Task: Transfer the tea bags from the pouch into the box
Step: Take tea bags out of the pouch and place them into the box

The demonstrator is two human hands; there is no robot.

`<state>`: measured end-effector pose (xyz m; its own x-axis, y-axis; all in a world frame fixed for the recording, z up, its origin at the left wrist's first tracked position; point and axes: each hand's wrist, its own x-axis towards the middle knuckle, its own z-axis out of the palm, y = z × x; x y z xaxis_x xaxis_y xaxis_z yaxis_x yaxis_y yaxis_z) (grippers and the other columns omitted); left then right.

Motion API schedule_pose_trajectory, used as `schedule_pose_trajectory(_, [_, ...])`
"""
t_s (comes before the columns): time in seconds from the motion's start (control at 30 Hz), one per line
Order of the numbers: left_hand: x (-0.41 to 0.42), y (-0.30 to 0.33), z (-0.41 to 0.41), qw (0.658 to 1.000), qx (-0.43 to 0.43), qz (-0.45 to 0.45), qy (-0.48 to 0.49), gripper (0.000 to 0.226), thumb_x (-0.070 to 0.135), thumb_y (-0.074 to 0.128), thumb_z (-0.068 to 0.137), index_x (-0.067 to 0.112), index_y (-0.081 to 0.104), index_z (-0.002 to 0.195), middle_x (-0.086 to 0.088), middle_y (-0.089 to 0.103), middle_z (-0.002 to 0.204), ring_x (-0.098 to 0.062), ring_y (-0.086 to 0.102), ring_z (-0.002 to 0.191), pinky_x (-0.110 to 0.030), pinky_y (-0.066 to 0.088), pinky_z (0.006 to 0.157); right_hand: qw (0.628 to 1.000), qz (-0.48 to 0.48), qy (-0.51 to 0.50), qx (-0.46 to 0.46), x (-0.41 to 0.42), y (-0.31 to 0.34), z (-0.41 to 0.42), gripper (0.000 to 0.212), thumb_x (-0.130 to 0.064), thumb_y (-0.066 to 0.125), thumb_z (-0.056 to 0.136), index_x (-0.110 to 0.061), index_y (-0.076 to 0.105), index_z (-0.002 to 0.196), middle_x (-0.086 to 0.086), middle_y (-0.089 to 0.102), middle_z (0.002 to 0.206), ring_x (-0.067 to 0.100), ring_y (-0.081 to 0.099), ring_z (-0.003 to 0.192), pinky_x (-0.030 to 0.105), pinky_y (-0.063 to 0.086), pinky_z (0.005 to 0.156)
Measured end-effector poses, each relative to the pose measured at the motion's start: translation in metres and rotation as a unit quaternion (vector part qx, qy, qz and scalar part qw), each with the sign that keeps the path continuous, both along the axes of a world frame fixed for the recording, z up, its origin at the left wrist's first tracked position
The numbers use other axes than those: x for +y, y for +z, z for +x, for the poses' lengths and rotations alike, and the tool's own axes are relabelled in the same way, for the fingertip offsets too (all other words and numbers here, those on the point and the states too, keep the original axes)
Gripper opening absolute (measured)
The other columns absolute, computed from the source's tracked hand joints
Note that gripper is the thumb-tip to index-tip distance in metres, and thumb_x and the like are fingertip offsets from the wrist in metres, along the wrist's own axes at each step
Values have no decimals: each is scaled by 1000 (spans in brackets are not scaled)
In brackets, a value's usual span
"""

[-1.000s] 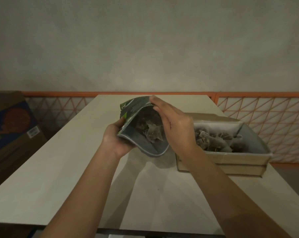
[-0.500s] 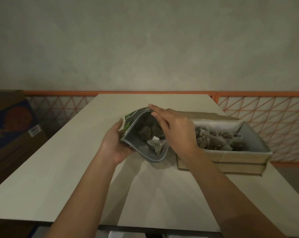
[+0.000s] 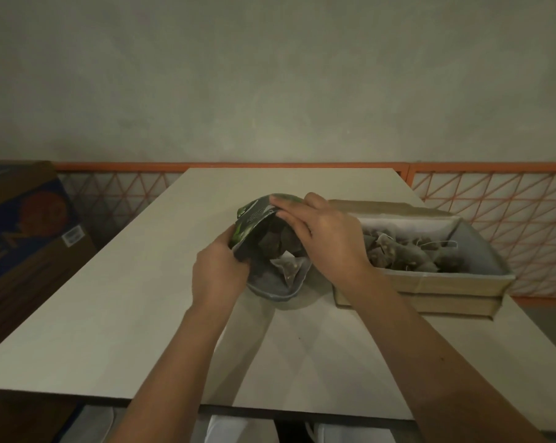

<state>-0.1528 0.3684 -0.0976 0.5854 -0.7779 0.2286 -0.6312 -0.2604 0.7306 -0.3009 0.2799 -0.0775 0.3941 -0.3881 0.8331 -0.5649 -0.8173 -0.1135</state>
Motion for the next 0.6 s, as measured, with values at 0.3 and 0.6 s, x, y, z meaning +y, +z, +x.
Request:
schedule_pose_trajectory(0.3, [-8,7,7,994,108,-16,-24,37,12,49,103,23,63,135,-10,68,116,-31,64,90,-45,62,84,996,33,-71,-42,5,-1,-4,31,-47,55,94,-24,75,101,-5,68,79,13,61,67,18,33,53])
schedule_pose_trajectory(0.6, [-15,13,5,984,169,-41,-26,38,17,39,108,16,55,142,-13,62,123,-34,61,97,-50,60,87,967,247,-12,-62,2,-3,7,31,-31,51,99,-11,71,112,6,60,116,18,61,97,22,46,88])
